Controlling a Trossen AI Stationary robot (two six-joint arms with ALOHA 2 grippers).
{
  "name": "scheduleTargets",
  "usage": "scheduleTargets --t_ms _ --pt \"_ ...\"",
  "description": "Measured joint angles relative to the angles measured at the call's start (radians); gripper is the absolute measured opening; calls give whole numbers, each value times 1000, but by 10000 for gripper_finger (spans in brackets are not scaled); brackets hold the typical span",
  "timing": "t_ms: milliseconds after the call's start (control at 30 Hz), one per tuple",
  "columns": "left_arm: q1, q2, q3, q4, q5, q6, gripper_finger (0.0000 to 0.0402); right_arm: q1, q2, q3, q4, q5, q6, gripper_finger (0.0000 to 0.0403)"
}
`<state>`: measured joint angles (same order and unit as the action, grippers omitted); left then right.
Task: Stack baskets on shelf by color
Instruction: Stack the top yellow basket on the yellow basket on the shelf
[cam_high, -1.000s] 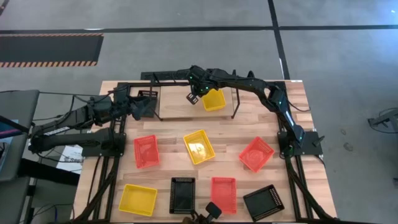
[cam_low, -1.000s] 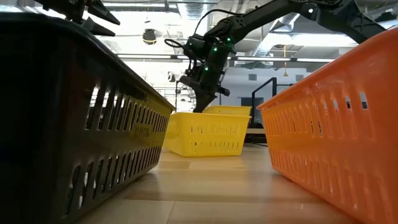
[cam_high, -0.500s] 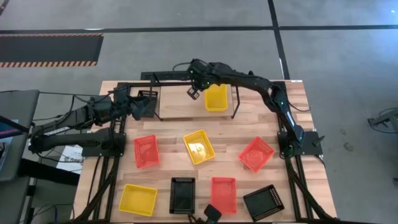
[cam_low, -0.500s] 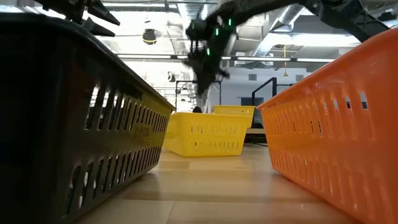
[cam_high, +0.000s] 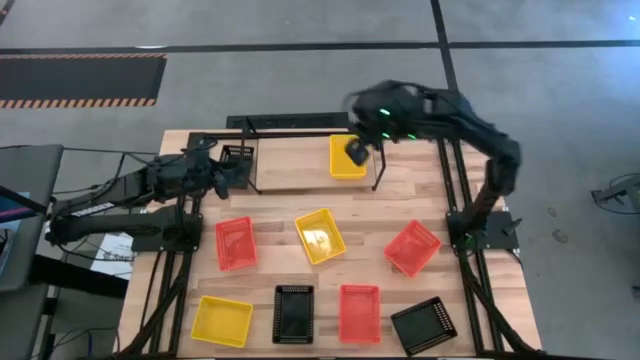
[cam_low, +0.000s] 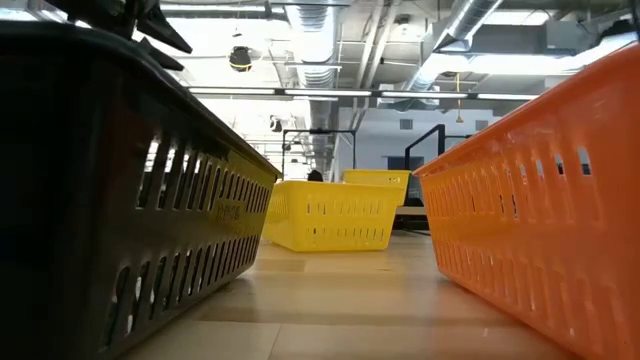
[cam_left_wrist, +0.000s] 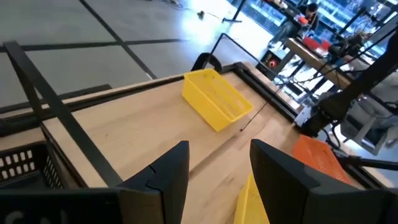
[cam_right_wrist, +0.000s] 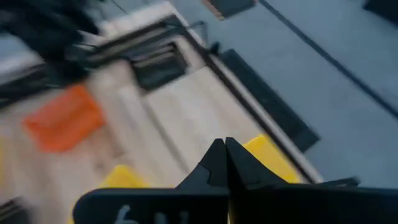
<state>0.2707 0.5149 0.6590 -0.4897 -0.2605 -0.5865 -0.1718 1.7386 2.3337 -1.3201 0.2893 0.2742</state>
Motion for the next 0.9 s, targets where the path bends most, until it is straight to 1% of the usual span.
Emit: scheduleTargets --t_ms 67,167,333,433,567,667,900 --pt "0 11 0 4 -1 0 158 49 -34 0 -41 0 53 7" --pt "0 25 0 13 -2 6 158 125 -42 0 -116 2 138 17" --pt "0 44 0 25 1 13 158 224 43 -1 -249 8 293 31" --pt "0 44 0 39 18 14 158 249 122 -2 -241 16 367 40" --pt "0 44 0 36 40 26 158 250 226 -1 -248 -16 398 59" --pt "0 43 0 37 49 43 158 248 317 -2 -250 -83 398 73" --pt "0 43 0 35 71 51 158 249 492 -2 -246 -226 319 111"
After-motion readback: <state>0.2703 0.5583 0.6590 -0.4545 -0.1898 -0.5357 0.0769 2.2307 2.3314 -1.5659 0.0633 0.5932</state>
